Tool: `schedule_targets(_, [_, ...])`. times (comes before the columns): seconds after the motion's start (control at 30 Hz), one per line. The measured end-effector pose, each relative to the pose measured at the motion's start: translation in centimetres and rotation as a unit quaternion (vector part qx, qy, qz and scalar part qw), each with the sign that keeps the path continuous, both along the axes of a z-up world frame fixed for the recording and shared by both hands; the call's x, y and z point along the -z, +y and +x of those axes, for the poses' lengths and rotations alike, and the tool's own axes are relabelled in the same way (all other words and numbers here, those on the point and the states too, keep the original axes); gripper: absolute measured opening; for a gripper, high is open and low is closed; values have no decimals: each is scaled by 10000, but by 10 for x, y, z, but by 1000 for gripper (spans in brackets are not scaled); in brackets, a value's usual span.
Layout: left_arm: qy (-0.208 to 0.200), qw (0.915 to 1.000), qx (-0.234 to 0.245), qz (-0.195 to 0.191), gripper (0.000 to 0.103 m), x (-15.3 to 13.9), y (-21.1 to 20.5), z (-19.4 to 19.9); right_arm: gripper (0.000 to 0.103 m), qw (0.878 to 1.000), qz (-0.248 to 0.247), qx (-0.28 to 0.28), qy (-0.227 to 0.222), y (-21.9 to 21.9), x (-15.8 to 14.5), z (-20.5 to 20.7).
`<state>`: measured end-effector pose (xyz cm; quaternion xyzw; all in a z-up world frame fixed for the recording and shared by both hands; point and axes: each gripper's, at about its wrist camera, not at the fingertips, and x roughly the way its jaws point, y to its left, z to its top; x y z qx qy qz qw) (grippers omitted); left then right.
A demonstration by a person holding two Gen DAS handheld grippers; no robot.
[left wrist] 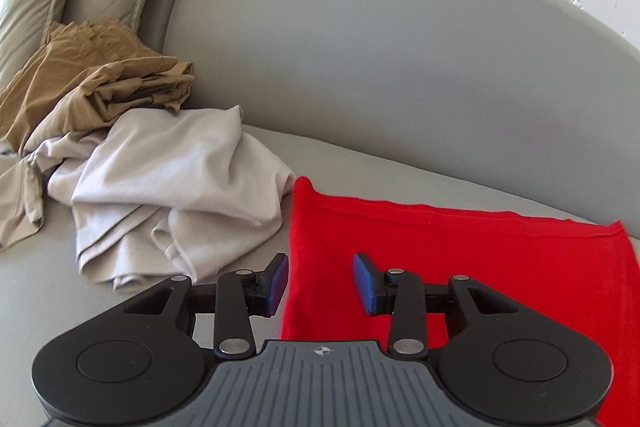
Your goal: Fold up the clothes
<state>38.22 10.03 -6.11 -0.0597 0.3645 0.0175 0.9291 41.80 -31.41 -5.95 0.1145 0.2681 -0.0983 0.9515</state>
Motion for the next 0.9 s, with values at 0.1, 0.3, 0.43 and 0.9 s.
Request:
schedule_targets(0.1, [84,9993,178,-330,37,-26,6,-28,35,9994,299,-38,-163,-15,-33,-42])
schedule_targets(0.3, [-113,9922,1006,-724,52,-98,-7,-122,48,9965,585,-328,-491,-34,-116,-154])
schedule_targets(0.43, [315,9937,963,-484,57,-102,-19,-165,53,9948,771,-615,-236,-33,-142,-207])
schedule_targets(0.9, [541,9963,-40,-666,12,39,-38,-132,2,9547,2569,-1017,1108,10,34,-165])
